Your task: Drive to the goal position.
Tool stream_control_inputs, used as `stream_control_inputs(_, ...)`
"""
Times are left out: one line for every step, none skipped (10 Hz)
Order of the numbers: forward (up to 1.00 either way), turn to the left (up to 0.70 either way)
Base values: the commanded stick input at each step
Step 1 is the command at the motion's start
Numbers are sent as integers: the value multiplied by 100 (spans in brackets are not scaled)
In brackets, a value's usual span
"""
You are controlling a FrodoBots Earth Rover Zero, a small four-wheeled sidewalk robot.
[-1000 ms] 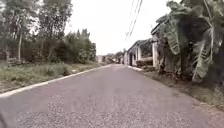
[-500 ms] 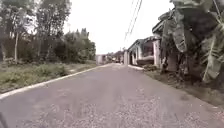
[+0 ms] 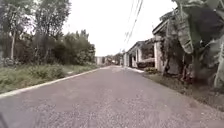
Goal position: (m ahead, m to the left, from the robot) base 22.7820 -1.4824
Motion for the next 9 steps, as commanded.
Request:
stream_control_inputs(50,0)
stream_control_inputs(50,0)
stream_control_inputs(50,0)
stream_control_inputs(50,0)
stream_control_inputs(50,0)
stream_control_inputs(50,0)
stream_control_inputs(50,0)
stream_control_inputs(50,0)
stream_control_inputs(50,0)
